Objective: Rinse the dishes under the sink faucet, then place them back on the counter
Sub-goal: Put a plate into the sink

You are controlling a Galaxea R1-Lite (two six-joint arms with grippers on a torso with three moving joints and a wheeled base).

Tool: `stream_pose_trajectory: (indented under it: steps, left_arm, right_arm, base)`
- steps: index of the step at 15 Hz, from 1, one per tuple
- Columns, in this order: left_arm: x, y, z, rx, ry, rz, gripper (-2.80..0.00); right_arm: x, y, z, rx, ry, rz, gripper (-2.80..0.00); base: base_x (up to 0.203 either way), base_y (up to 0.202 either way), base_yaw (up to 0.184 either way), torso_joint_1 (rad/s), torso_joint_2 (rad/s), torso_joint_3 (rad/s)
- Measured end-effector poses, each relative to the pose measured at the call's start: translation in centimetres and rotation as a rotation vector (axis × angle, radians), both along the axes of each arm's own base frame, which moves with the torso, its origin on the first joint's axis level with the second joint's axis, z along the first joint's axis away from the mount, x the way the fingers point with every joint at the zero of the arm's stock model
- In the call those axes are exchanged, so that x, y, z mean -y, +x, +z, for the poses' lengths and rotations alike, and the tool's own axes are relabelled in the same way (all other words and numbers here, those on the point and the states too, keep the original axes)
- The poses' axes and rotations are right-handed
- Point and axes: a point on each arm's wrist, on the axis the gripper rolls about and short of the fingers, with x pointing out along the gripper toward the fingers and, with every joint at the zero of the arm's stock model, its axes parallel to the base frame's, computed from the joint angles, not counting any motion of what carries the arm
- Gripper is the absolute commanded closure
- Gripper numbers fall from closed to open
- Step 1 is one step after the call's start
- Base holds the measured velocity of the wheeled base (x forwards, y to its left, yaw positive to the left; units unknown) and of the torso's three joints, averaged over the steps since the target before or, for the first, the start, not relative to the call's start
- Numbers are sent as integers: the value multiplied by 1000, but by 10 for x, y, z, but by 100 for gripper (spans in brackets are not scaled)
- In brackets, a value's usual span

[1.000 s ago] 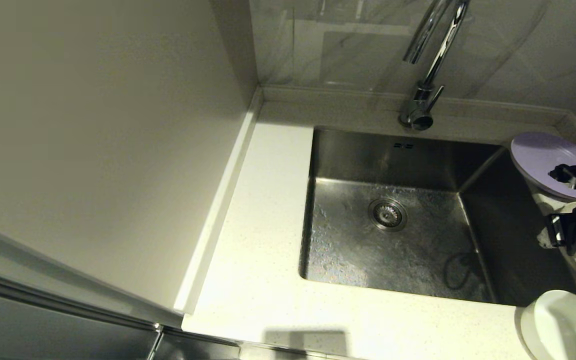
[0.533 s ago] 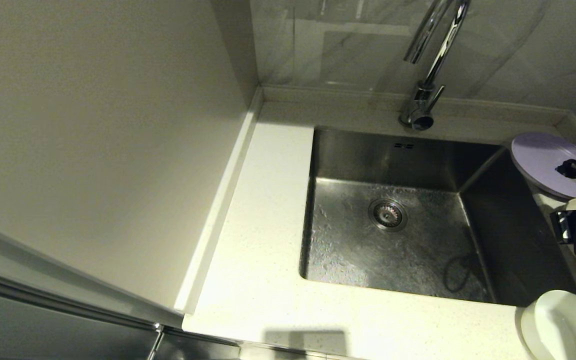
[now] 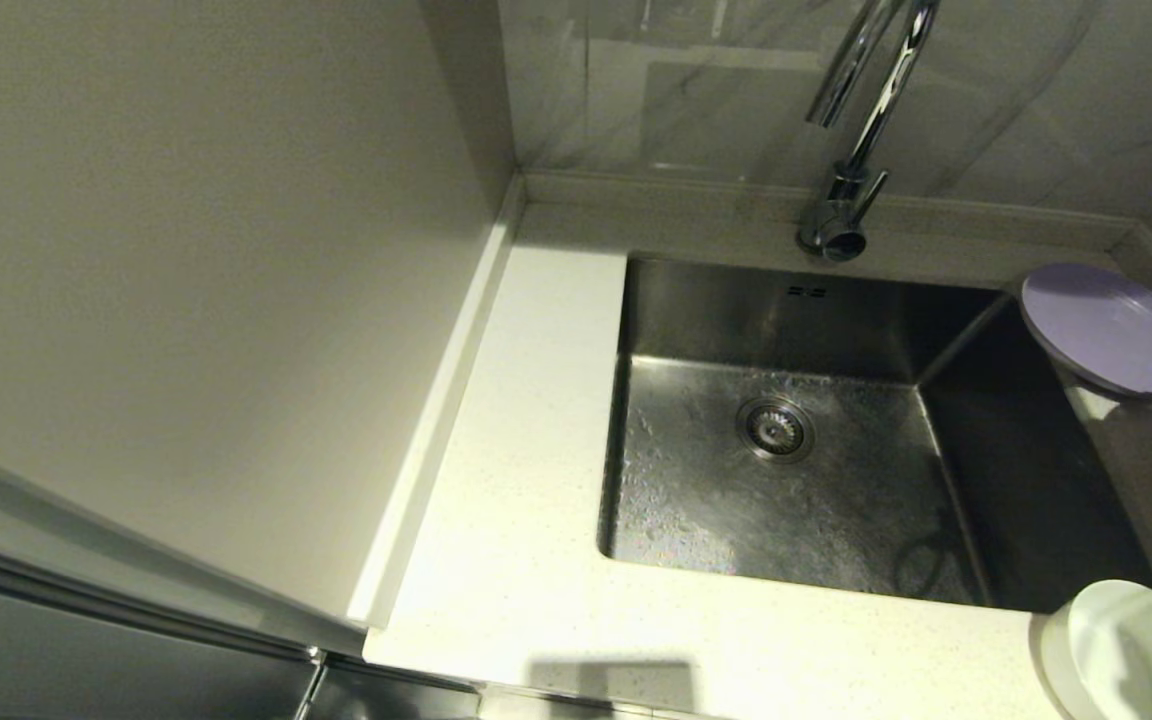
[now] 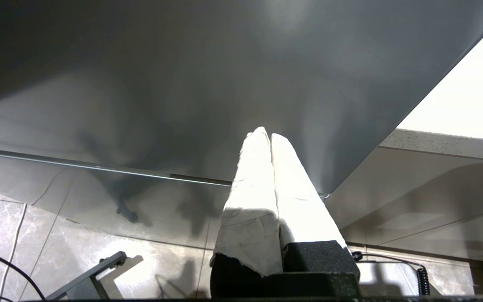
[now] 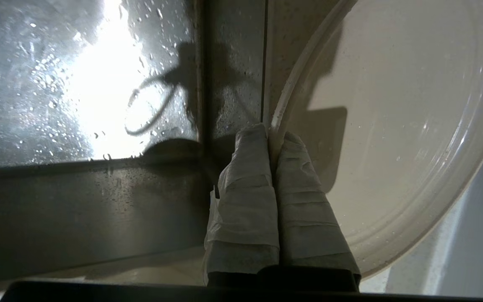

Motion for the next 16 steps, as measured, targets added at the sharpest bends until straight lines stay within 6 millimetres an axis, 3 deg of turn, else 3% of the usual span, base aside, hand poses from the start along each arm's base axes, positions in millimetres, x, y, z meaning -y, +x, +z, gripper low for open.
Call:
stream_pose_trajectory:
  steps: [4,9,13,16]
  left_arm:
    - [0,0,0,0,0,0,0]
    - [0,0,0,0,0,0,0]
    - [0,0,0,0,0,0,0]
    - [0,0,0,0,0,0,0]
  right_arm:
    - [-20,-31,20,82,-12,142,0]
    - [-83,-64,17,94,-60,550,0]
    - [-123,-72,-16,-26,-100,734,0]
    - [-141,-45,-46,-109,-98,744,0]
  base:
    - [0,0,0,0,0,0]
    - [0,0,0,0,0,0]
    - [0,0,0,0,0,0]
    - [0,0,0,0,0,0]
